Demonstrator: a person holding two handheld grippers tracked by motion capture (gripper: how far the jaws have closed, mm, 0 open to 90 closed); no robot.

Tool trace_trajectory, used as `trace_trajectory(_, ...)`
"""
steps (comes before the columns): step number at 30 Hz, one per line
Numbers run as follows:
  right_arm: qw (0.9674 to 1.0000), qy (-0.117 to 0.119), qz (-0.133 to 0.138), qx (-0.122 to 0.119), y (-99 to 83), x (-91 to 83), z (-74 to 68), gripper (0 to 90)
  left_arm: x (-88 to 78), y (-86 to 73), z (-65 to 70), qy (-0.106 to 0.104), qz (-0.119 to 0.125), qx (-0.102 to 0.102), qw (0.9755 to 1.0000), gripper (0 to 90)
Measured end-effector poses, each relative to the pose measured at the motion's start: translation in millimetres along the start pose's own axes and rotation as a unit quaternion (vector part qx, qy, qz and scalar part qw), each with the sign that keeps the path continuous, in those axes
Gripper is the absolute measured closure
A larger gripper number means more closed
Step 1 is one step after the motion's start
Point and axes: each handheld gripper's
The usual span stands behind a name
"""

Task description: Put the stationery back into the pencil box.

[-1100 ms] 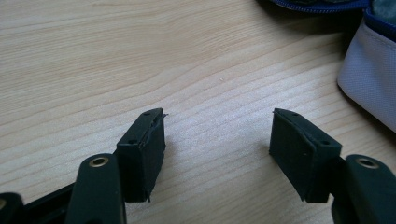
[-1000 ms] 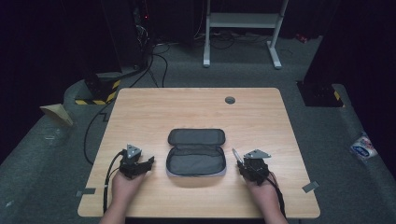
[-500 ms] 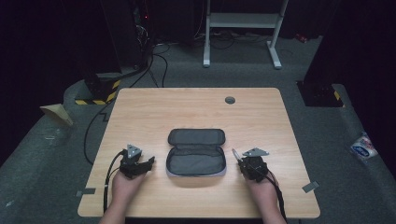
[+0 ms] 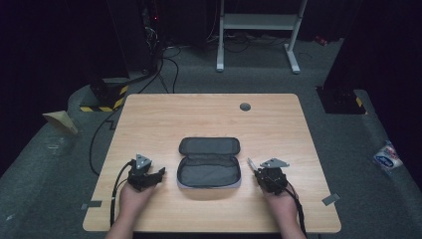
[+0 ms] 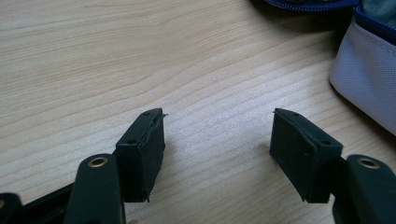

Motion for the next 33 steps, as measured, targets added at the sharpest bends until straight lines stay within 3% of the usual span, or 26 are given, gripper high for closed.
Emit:
trace_trajectory(12, 0.9998, -0.003, 0.021, -0.006, -1.6, -7.3, 0.8, 78.7, 0.1, 0.1, -0.1, -0.002, 0.0, 0.004, 1.0, 34.9)
trace_trajectory(33, 0.9971, 0.005, 0.076, 0.001, 21.1, -25.8, 9.1, 78.7, -1.2, -0.7, 0.9, -0.009, -0.001, 0.012, 0.9999, 33.8)
Point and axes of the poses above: each handheld gripper's, and its own axes: x roughly forward along the jaws, y roughly out of its top, z roughly to its right, and after that the axes turned 7 degrees about z, right-handed
